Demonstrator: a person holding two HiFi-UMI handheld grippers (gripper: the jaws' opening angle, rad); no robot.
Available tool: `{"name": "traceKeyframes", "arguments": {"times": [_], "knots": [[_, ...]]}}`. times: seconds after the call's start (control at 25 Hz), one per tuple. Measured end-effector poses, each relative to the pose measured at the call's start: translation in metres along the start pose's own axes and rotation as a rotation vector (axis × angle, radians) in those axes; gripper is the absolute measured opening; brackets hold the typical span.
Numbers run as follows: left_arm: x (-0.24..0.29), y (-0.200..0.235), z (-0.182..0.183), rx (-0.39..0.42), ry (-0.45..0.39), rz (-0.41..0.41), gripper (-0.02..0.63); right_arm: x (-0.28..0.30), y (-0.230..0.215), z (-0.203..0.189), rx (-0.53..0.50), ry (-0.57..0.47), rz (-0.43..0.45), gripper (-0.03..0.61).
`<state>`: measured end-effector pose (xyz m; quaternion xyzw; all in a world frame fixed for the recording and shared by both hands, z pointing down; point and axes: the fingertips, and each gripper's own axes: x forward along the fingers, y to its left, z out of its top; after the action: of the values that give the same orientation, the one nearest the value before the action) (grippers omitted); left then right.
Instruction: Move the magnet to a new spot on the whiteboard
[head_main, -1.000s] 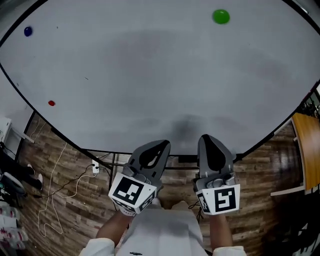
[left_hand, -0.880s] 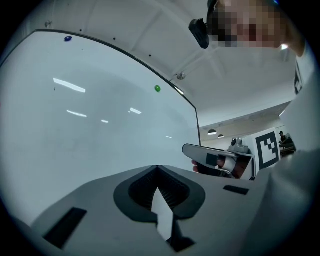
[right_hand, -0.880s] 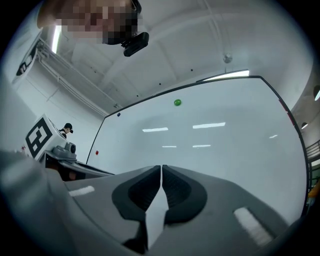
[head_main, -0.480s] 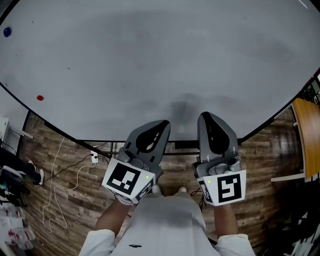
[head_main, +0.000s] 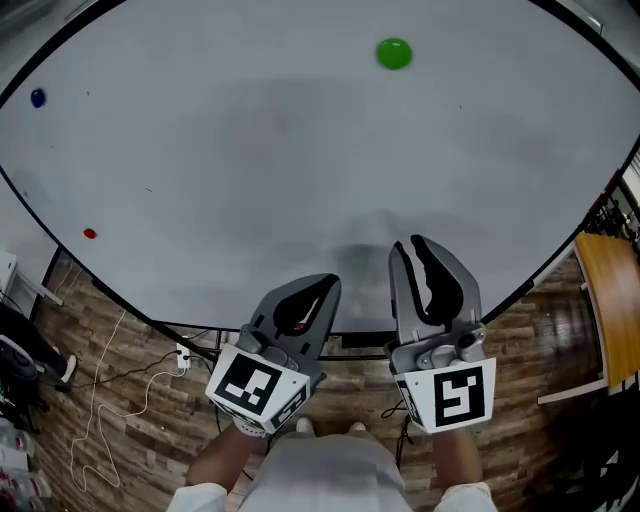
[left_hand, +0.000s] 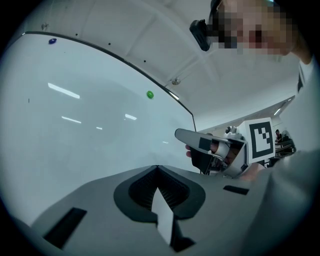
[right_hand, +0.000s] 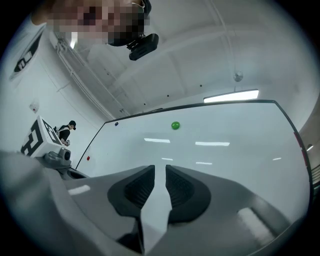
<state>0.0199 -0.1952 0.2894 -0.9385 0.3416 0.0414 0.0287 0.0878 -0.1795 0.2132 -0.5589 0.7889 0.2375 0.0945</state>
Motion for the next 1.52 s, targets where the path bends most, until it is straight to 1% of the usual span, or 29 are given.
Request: {"name": "traceKeyframes", "arguments": {"times": [0.16,0.36,0.6,0.8,0.92,1.08,1.2,1.4,1.52], "knots": [[0.006,-0.003,0.015,0.004,-0.018,0.004,0.002,0.014,-0.011,0.022,-0.023,-0.042,0.007,0.084],[0.012,0.01,0.029,0.013,-0.021,0.018,0.002,0.045,-0.011,0.036,-0.055,-0.072,0.034,0.103],[0.016,0.011,0.042,0.009,-0.02,0.01,0.002,0.066,-0.022,0.06,-0.08,-0.109,0.017,0.112],[0.019,0.015,0.048,0.012,-0.025,0.005,0.002,0.085,-0.025,0.076,-0.148,-0.129,0.018,0.127],[0.023,0.012,0.047,0.017,-0.018,-0.006,0.002,0.091,-0.03,0.086,-0.192,-0.149,-0.005,0.127],[0.028,0.009,0.046,0.018,-0.014,-0.02,0.002,0.101,-0.032,0.1,-0.275,-0.183,-0.03,0.127],[0.031,0.008,0.046,0.019,-0.016,-0.027,0.002,0.11,-0.034,0.103,-0.315,-0.179,-0.041,0.139],[0.03,0.01,0.053,0.021,-0.022,-0.029,0.002,0.122,-0.038,0.107,-0.334,-0.156,-0.057,0.141],[0.03,0.014,0.051,0.017,-0.021,-0.021,0.002,0.129,-0.041,0.108,-0.377,-0.14,-0.066,0.141]]}}
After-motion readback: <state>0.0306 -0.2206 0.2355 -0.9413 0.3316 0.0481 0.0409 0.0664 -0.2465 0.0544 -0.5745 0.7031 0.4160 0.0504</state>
